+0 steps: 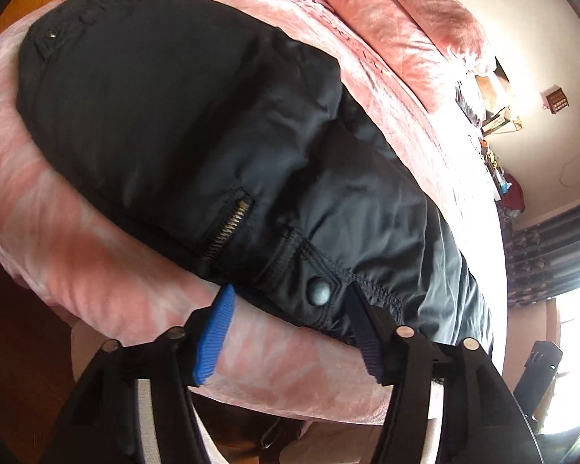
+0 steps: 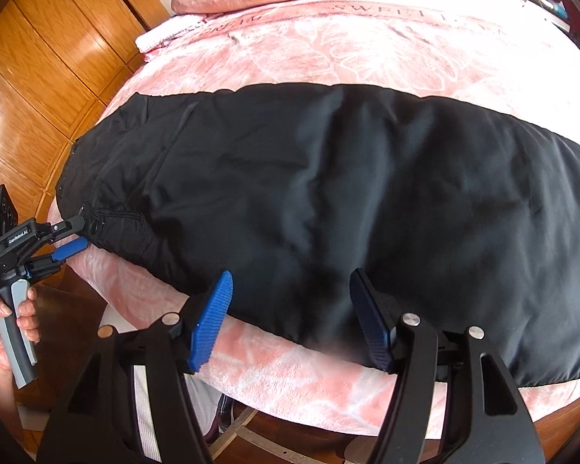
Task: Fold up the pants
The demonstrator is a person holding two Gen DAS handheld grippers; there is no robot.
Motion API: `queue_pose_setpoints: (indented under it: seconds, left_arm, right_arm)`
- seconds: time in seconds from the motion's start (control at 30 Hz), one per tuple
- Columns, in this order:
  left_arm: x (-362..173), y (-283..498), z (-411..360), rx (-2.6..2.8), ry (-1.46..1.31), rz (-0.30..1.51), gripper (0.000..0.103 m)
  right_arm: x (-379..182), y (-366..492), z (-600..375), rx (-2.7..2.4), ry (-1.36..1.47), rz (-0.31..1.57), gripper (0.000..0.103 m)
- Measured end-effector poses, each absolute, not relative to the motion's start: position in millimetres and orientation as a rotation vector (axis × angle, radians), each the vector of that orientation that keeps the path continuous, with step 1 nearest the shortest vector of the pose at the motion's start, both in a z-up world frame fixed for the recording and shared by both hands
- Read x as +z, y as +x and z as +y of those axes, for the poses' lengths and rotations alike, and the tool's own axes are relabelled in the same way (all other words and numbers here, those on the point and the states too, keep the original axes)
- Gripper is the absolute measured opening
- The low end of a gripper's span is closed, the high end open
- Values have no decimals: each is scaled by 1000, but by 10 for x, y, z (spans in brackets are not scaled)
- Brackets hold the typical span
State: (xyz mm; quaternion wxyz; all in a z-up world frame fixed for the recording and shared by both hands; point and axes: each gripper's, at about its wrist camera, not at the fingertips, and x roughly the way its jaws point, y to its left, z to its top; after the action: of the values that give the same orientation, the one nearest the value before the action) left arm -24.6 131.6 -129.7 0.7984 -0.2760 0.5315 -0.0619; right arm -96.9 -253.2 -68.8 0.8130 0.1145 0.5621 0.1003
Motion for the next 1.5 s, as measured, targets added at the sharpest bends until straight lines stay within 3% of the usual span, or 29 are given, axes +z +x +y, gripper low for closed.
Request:
queue_pose_setpoints:
  seconds: [0.43, 0.5, 0.67, 0.97, 1.17, 1.2, 1.27, 1.37, 1.5]
  left_arm:
    - [-1408, 6, 1847, -25, -633, 1141, 60]
    - [-1443, 59, 1889, -16, -642, 1151, 53]
    - [-1477, 85, 1994, 13, -646, 1126, 15]
    - [-1413, -57, 2059, 18, -673, 1065, 7]
    - [-1420, -49, 2088, 1, -652, 1071, 9]
    - [-1433, -53, 2112, 0, -657, 1074, 13]
    - [-1458, -19, 2143, 3, -660, 1072, 35]
    - [-1498, 33, 2164, -6, -674, 1077, 51]
    - [-1500, 142, 2186, -4, -717, 1076, 56]
  right_arm:
    - [-573, -600, -1743, 313, 89, 1201, 63]
    - [-602, -578, -1680, 321, 77, 1210, 63]
    - [-740, -546, -1592, 321, 55, 1242, 64]
    - [-817, -550, -1543, 332, 46, 1247, 66]
    - [-826, -541, -1558, 333, 84, 1248, 72]
    - [-820, -541, -1561, 336, 89, 1247, 72]
    - [-815, -542, -1547, 336, 66, 1246, 72]
    - [-814, -551, -1511, 334, 35, 1244, 72]
    - [-827, -556, -1468, 328, 12, 1244, 72]
